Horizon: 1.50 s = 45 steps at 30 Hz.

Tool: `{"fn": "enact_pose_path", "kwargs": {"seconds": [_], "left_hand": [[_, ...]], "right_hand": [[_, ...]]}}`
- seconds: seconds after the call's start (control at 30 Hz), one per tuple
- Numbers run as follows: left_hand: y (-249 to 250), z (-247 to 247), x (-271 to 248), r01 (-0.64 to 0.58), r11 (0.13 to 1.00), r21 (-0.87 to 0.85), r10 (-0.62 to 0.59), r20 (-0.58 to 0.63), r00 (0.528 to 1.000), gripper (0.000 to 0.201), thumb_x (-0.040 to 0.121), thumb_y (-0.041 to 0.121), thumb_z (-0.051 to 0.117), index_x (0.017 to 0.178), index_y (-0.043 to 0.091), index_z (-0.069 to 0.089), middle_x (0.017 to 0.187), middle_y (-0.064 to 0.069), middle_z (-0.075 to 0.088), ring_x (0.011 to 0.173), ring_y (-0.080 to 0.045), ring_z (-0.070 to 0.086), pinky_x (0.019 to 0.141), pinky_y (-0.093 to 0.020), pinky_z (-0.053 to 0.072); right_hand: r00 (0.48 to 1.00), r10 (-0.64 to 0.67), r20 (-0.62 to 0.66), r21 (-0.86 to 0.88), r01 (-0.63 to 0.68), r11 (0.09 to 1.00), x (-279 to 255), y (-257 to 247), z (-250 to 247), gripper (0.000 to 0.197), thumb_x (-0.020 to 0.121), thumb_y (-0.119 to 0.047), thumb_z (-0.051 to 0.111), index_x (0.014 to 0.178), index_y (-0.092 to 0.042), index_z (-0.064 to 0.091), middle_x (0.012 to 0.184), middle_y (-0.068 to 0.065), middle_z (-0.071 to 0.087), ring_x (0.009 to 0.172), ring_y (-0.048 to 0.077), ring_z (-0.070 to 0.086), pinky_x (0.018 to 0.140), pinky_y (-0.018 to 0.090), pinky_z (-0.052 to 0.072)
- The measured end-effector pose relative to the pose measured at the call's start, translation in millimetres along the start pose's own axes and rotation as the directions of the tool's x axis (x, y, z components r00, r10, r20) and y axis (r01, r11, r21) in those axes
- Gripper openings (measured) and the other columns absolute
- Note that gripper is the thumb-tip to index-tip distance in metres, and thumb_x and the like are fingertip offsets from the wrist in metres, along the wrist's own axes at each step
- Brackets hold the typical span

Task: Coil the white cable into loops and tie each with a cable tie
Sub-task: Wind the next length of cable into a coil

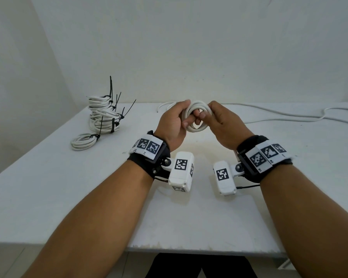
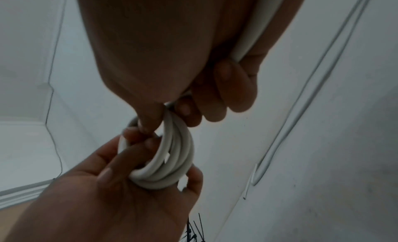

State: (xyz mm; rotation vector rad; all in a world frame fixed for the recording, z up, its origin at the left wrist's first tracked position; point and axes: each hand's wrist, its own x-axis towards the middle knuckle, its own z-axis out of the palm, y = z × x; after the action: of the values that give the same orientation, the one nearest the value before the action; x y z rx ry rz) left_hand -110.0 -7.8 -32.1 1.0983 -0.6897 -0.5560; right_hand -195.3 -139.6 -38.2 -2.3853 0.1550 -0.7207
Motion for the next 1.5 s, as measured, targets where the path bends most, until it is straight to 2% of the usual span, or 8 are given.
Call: {"fn": "enact_pose_path", "kwargs": {"seconds": [0.23, 0.53, 0.67, 0.83, 1.1, 1.2, 1.33, 1.5], "left_hand": [[5.6, -10.6, 1.4, 0.25, 0.952, 0.175, -0.248, -0.034, 0.968, 0.02, 0.097, 0.024, 0.051, 0.106, 0.007, 0.046, 0.052, -0.005, 0.05, 0.044, -0.018, 0.045, 0.055, -0.03, 0.043], [0.5, 3.2, 1.2, -0.022, 1.0, -0.006, 0.019, -0.284, 0.959, 0.009, 0.097, 0.006, 0.048, 0.089, 0.01, 0.051, 0.042, 0.009, 0.042, 0.032, -0.005, 0.039, 0.045, -0.022, 0.043], [-1.9, -3.2, 3.8, 0.036, 0.999, 0.014, -0.033, -0.189, 0.981, 0.012, 0.098, 0.005, 0.04, 0.1, 0.008, 0.052, 0.043, 0.006, 0.04, 0.034, -0.007, 0.035, 0.052, -0.027, 0.033], [-2.7, -14.8, 4.7, 0.329, 0.935, 0.129, -0.331, -0.006, 0.944, 0.029, 0.092, 0.012, 0.034, 0.113, 0.003, 0.052, 0.049, -0.002, 0.044, 0.039, -0.011, 0.035, 0.045, -0.023, 0.029], [-6.6, -2.9, 8.6, 0.008, 0.996, -0.087, -0.022, -0.154, 0.988, 0.009, 0.098, 0.009, 0.048, 0.104, 0.01, 0.055, 0.044, 0.01, 0.032, 0.036, -0.004, 0.024, 0.039, -0.018, 0.022], [-10.8, -8.5, 8.9, 0.067, 0.997, 0.044, -0.065, -0.044, 0.997, 0.016, 0.099, 0.019, 0.05, 0.111, 0.009, 0.055, 0.049, 0.008, 0.041, 0.04, -0.007, 0.032, 0.043, -0.019, 0.03], [-13.3, -14.5, 1.8, 0.193, 0.899, 0.394, -0.255, 0.114, 0.96, 0.033, 0.092, 0.035, 0.059, 0.111, 0.008, 0.06, 0.061, 0.0, 0.05, 0.049, -0.01, 0.042, 0.048, -0.021, 0.038], [-8.6, -5.6, 5.1, 0.023, 0.994, 0.11, -0.012, -0.103, 0.995, 0.01, 0.095, 0.007, 0.053, 0.101, 0.01, 0.06, 0.055, 0.004, 0.054, 0.041, -0.005, 0.043, 0.038, -0.016, 0.033]], "right_hand": [[0.965, -0.002, 0.264, -0.196, 0.056, 0.979, -4.7, -0.3, -4.0, 0.037, 0.1, -0.042, 0.048, 0.088, -0.007, 0.051, 0.07, -0.003, 0.047, 0.062, 0.012, 0.04, 0.059, 0.028, 0.033], [0.982, 0.074, 0.174, -0.158, -0.046, 0.986, 1.8, -15.7, 8.9, 0.037, 0.101, -0.039, 0.044, 0.074, -0.014, 0.04, 0.065, -0.003, 0.042, 0.057, 0.015, 0.036, 0.055, 0.03, 0.029], [0.965, 0.093, 0.245, -0.223, -0.037, 0.974, -3.8, -16.0, 1.5, 0.034, 0.105, -0.035, 0.036, 0.086, -0.009, 0.048, 0.068, -0.003, 0.047, 0.056, 0.012, 0.045, 0.055, 0.029, 0.033], [0.912, 0.143, 0.384, -0.353, 0.002, 0.936, -8.0, -11.0, 1.6, 0.031, 0.104, -0.035, 0.039, 0.077, -0.02, 0.045, 0.074, -0.005, 0.05, 0.066, 0.011, 0.046, 0.059, 0.025, 0.033], [0.982, 0.11, 0.151, -0.062, -0.102, 0.993, -3.7, -23.0, 5.5, 0.026, 0.101, -0.03, 0.04, 0.084, -0.011, 0.044, 0.072, 0.001, 0.051, 0.048, 0.022, 0.057, 0.039, 0.024, 0.039], [0.956, 0.154, 0.252, -0.16, -0.116, 0.98, -10.0, -19.5, -3.8, 0.026, 0.103, -0.03, 0.035, 0.091, -0.01, 0.047, 0.079, 0.003, 0.06, 0.045, 0.024, 0.061, 0.033, 0.021, 0.038], [0.898, 0.173, 0.403, -0.377, -0.009, 0.926, -13.7, -14.7, -5.7, 0.023, 0.104, -0.03, 0.035, 0.103, -0.015, 0.052, 0.085, -0.002, 0.062, 0.047, 0.003, 0.053, 0.041, 0.01, 0.037], [0.984, 0.058, 0.17, -0.153, -0.032, 0.988, -6.8, -23.0, 3.0, 0.02, 0.1, -0.033, 0.046, 0.093, -0.015, 0.05, 0.08, 0.001, 0.059, 0.05, 0.01, 0.055, 0.037, 0.013, 0.037]]}}
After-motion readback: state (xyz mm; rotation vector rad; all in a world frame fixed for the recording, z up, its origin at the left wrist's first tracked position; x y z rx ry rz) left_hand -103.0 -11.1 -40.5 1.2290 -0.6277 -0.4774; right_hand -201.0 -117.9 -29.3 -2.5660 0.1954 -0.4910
